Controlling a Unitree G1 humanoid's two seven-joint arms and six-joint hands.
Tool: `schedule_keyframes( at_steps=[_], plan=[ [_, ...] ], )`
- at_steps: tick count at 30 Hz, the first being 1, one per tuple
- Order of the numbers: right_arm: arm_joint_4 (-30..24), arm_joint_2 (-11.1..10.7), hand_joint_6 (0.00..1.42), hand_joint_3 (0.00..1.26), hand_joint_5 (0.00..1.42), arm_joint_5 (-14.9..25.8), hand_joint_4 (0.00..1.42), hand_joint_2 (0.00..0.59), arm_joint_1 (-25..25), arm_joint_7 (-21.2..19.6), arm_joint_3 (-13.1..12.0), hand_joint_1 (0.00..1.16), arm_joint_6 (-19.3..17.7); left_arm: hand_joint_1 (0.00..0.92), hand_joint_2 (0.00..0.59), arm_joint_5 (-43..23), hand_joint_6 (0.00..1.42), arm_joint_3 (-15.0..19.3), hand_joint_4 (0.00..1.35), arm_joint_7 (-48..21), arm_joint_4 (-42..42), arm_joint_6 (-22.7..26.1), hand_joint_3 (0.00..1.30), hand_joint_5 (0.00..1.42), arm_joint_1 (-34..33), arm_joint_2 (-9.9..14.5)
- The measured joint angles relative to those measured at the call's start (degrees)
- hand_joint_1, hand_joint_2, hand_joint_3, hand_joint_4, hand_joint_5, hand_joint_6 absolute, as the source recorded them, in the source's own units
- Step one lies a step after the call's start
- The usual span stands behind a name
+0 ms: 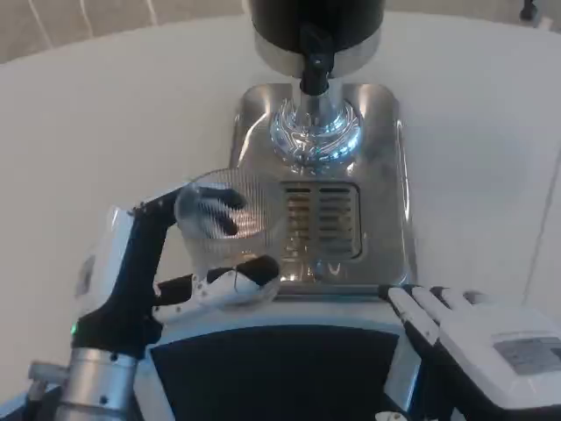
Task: Grasp the cup under the faucet to collect the drink, then remove the cup.
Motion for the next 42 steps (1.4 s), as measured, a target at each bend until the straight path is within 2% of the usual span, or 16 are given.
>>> schedule_keyframes(
  at_steps=[8, 14, 28, 35, 38, 40, 42],
  plan=[
    [0.0, 0.1, 0.00, 0.00, 0.00, 2.3, 0.00, 0.441, -1.8, 3.4, -3.1, 0.23, -1.1, 0.551, 0.048, 4.6, 0.50, -4.2, 1.18, 7.3, 14.8, -0.3, 0.99, 1.28, -9.0, 0.0],
    [0.0, 0.2, 0.00, 0.00, 0.00, 4.5, 0.00, 0.436, -4.1, 6.2, -6.6, 0.23, -1.5, 0.546, 0.053, 6.8, 0.50, -7.6, 1.18, 14.0, 26.1, -0.2, 0.99, 1.28, -16.3, -0.6],
    [0.0, 0.4, 0.00, 0.00, 0.00, 13.7, 0.00, 0.442, -5.0, 10.7, -19.1, 0.23, -5.6, 0.551, 0.058, 7.6, 0.50, -13.9, 1.17, 26.5, 43.3, 0.4, 0.98, 1.27, -29.0, -4.0],
    [0.0, 0.6, 0.00, 0.00, 0.00, 16.7, 0.00, 0.435, -5.5, 12.6, -22.9, 0.22, -7.1, 0.524, 0.055, 7.6, 0.45, -15.6, 0.89, 28.2, 48.0, 2.5, 0.80, 1.05, -33.7, -5.0],
    [0.0, 0.7, 0.00, 0.00, 0.00, 17.3, 0.00, 0.434, -5.8, 13.3, -23.9, 0.22, -7.6, 0.458, 0.079, 7.7, 0.38, -16.9, 0.65, 28.2, 49.5, 3.3, 0.65, 0.83, -35.5, -5.2],
    [0.0, 0.7, 0.00, 0.00, 0.00, 17.5, 0.00, 0.434, -5.9, 13.4, -24.2, 0.22, -7.6, 0.386, 0.076, 7.7, 0.32, -17.7, 0.45, 27.9, 49.9, 3.6, 0.49, 0.61, -36.2, -5.2],
    [0.0, 0.7, 0.00, 0.00, 0.00, 17.5, 0.00, 0.434, -5.9, 13.4, -24.2, 0.22, -7.6, 0.342, 0.073, 7.8, 0.29, -18.6, 0.33, 27.3, 50.1, 3.9, 0.39, 0.49, -36.8, -5.1]
  ],
)
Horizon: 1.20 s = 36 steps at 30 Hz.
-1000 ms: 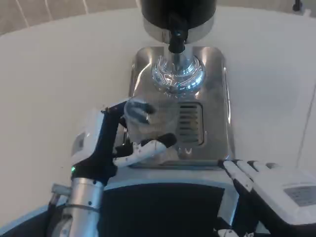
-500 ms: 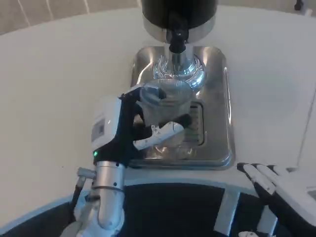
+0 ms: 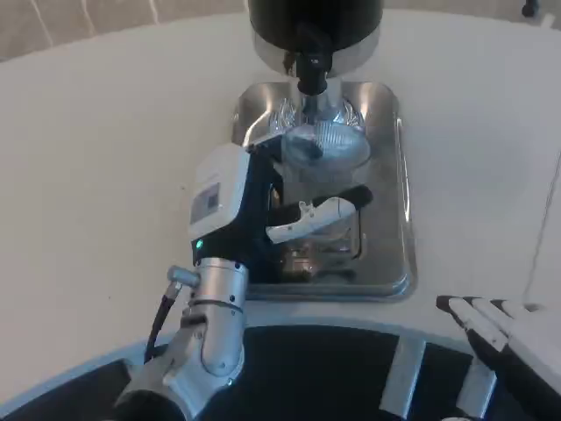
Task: Grasp the cup under the faucet to collect the drink, then remove the cup.
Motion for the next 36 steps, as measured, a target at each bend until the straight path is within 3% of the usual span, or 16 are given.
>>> schedule_keyframes(
  at_steps=[4, 16, 36],
  plan=[
    [0.0, 0.0, 0.00, 0.00, 0.00, -0.1, 0.00, 0.433, 0.0, 0.0, 0.3, 0.22, 0.0, 0.289, 0.062, 0.6, 0.24, -1.5, 0.20, -1.3, 0.5, 1.4, 0.26, 0.35, -0.2, 0.5],
    [0.0, -0.1, 0.00, 0.00, 0.00, -3.7, 0.00, 0.433, -0.3, 0.0, 4.3, 0.22, 1.4, 0.247, 0.050, 0.5, 0.22, -1.9, 0.10, -2.7, 0.1, 2.0, 0.16, 0.28, -0.4, 3.1],
    [0.0, -0.2, 0.00, 0.00, 0.00, -11.5, 0.00, 0.433, -1.0, -1.0, 15.7, 0.22, 6.5, 0.229, 0.051, 0.3, 0.22, -0.1, 0.10, -5.1, -5.4, 0.4, 0.15, 0.29, 4.1, 10.9]
  ],
)
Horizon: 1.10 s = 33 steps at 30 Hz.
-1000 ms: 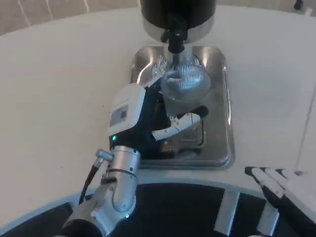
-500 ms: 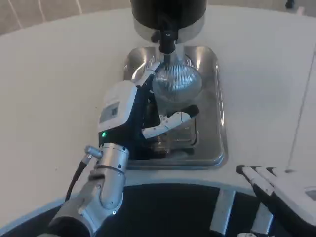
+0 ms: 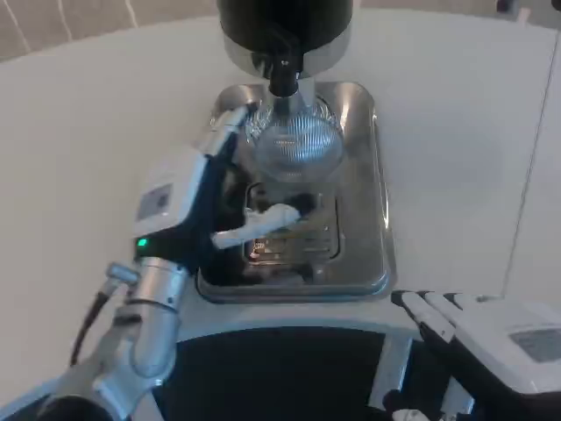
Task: Grasp the cup under the faucet to collect the drink, then remove the cup.
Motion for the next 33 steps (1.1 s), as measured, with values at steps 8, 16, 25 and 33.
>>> schedule_keyframes(
  at_steps=[8, 16, 25, 33],
  plan=[
    [0.0, 0.0, 0.00, 0.00, 0.00, -1.8, 0.00, 0.433, 0.2, -2.6, 3.9, 0.22, 2.8, 0.220, 0.051, -3.3, 0.22, 3.4, 0.11, -1.7, -2.6, 0.7, 0.16, 0.30, 3.6, 5.8],
    [0.0, -0.1, 0.00, 0.00, 0.00, -3.5, 0.00, 0.433, 0.2, -3.5, 7.1, 0.22, 6.0, 0.199, 0.052, -4.5, 0.22, 5.0, 0.12, -5.5, -8.8, -2.1, 0.16, 0.31, 7.3, 8.9],
    [0.0, -0.2, 0.00, 0.00, 0.00, -3.9, 0.00, 0.439, 0.4, -6.1, 8.9, 0.22, 8.7, 0.197, 0.052, -6.1, 0.23, 7.4, 0.15, -10.0, -15.4, -2.6, 0.16, 0.31, 13.0, 11.9],
    [0.0, -0.2, 0.00, 0.00, 0.00, -2.6, 0.00, 0.442, 0.3, -9.9, 8.7, 0.22, 10.3, 0.188, 0.054, -7.4, 0.24, 11.5, 0.17, -13.1, -24.9, -2.4, 0.17, 0.31, 19.9, 14.8]
  ],
)
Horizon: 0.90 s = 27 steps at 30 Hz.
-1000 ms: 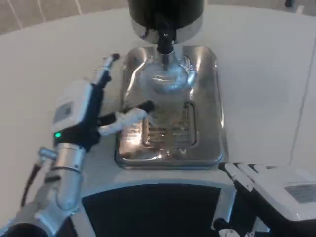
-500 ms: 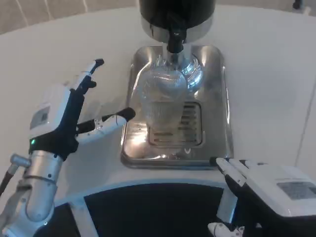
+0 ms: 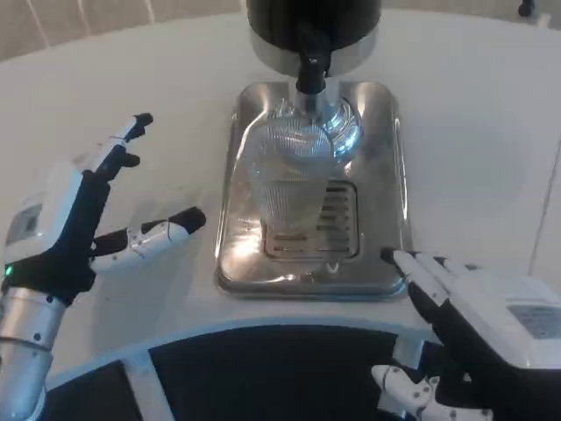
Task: Grasp the cup under the faucet to collect the drink, then remove the cup.
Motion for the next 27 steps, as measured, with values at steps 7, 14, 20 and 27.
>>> schedule_keyframes(
  at_steps=[7, 14, 20, 27],
  plan=[
    [0.0, 0.1, 0.00, 0.00, 0.00, 3.2, 0.00, 0.442, -3.1, -2.3, -2.5, 0.22, 2.6, 0.158, 0.055, -1.1, 0.24, 4.2, 0.18, -3.3, -11.2, -1.7, 0.19, 0.31, 10.0, 4.0],
    [0.0, 0.2, 0.00, 0.00, 0.00, 7.5, 0.00, 0.456, -8.8, -2.6, -6.1, 0.20, 10.5, 0.140, 0.063, -1.2, 0.24, 7.1, 0.20, -6.8, -19.5, -3.8, 0.20, 0.31, 20.2, 5.1],
    [0.0, 0.2, 0.00, 0.00, 0.00, 10.2, 0.00, 0.460, -14.2, -1.2, -7.0, 0.13, 20.7, 0.127, 0.066, -0.6, 0.24, 8.8, 0.21, -8.3, -24.8, -7.1, 0.21, 0.29, 26.1, 6.4],
    [0.0, 0.4, 0.00, 0.00, 0.00, 12.0, 0.00, 0.468, -22.5, -0.8, -5.2, 0.07, 31.5, 0.126, 0.067, 1.8, 0.24, 9.8, 0.20, -10.6, -29.0, -10.6, 0.20, 0.27, 32.0, 7.4]
  ],
)
